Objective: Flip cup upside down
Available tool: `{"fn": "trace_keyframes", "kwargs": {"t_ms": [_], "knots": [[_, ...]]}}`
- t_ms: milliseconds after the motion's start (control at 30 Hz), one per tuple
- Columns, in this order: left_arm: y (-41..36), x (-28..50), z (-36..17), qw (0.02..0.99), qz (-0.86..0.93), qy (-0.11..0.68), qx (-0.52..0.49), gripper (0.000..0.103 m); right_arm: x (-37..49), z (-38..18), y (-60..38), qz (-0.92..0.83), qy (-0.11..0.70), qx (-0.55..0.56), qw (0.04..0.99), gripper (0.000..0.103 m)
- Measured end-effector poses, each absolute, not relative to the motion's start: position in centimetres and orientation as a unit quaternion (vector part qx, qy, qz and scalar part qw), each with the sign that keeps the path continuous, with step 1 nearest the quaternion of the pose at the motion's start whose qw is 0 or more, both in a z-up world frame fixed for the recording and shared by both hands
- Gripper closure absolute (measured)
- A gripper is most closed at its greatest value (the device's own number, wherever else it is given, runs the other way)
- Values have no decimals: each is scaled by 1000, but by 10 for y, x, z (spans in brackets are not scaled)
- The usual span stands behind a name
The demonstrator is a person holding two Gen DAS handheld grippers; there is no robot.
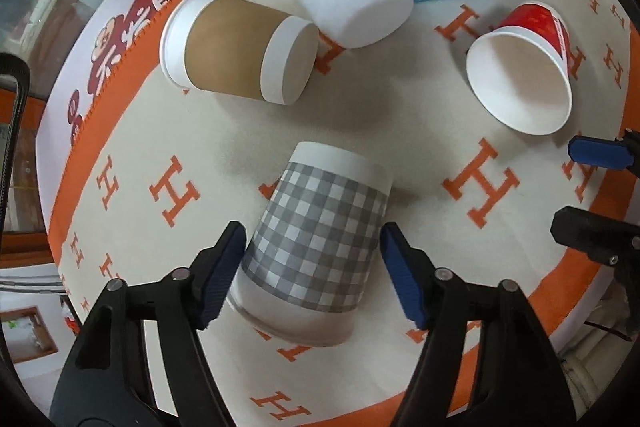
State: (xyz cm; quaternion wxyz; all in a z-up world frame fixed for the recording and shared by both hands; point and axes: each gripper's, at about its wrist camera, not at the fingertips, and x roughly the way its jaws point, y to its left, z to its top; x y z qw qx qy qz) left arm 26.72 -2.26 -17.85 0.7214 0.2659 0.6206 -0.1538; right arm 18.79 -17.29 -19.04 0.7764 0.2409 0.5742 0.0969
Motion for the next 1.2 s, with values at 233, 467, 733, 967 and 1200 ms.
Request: {"fn": "trace_keyframes", "kwargs": {"t_ms": [233, 467, 733, 967, 1200], "knots": [[-21, 267, -174, 731, -141, 622, 245, 38, 185, -194, -174, 97, 573, 244, 776, 20], [-11, 258, -151, 748, -103, 635, 164, 39, 174, -187, -183, 97, 566, 253, 778, 20], [2, 218, -135, 734, -62, 677, 4, 39, 154, -176, -199, 93, 554, 269, 782, 20], [6, 169, -143, 719, -56, 681, -131, 39, 131, -176, -215, 86, 556, 272, 780, 20], [16, 127, -183, 679, -29, 676, -284, 39, 111, -184, -231, 77, 563, 277, 775, 20]]}}
